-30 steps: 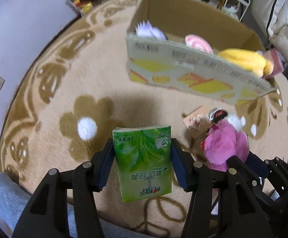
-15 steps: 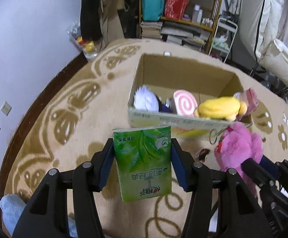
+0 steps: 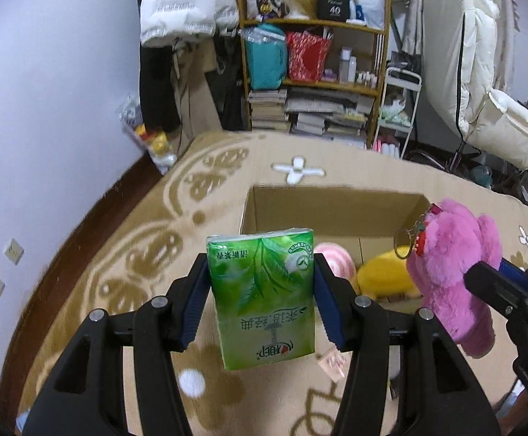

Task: Organize soft objects
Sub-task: 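Carry the pink plush and green tissue pack into the box and release both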

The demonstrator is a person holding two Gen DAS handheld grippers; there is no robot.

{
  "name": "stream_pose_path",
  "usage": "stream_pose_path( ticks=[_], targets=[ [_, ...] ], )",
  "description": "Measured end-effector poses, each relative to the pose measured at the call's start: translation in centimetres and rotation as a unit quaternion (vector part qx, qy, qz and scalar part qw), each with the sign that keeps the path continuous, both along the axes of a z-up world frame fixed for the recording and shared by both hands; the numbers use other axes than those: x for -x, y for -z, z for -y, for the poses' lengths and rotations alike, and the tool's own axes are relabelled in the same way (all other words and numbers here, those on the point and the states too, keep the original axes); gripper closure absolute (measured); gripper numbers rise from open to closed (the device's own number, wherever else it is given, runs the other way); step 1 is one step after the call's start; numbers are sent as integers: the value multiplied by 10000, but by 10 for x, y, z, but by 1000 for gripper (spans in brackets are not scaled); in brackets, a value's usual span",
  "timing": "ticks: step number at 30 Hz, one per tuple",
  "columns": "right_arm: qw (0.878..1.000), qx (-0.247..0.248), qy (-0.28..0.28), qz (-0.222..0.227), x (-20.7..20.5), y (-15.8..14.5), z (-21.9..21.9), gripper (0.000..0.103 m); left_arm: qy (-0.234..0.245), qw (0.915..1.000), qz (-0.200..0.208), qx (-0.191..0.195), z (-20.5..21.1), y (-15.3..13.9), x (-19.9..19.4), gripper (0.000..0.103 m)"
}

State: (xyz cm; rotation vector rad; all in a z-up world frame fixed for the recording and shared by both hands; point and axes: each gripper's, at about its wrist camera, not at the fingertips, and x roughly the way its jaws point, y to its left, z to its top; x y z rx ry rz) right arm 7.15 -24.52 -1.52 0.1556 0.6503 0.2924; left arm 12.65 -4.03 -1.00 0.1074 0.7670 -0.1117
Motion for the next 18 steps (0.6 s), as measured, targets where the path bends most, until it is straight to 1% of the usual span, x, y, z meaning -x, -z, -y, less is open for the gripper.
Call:
stream_pose_path(
  ticks=[3,5,7,10,12,16,18],
  targets=[
    [10000,38,-4,26,-12,0,0,84,-92,9996,252,-101,1,-4,-6,49],
    [10000,28,8,14,-21,1,1,84,-114,9994,305,-68,1,-4,-12,49],
    [10000,6,28,-11,-30,3,3,84,-80,9996,259,13,-1,-3,-19,49],
    [9999,-92,45,-109,-45,8,6,84,-34,9998,183,-30,0,4,-28,49],
    [9996,-186,68,-178,-53,13,7,84,15,9999,114,-41,0,10,-31,49],
    [9979,-533,70,-369,-66,24,11,84,133,9999,-36,-21,4,22,-37,49],
    [9976,-550,72,-425,-70,28,10,84,206,9997,-74,-47,9,26,-39,49]
  ],
)
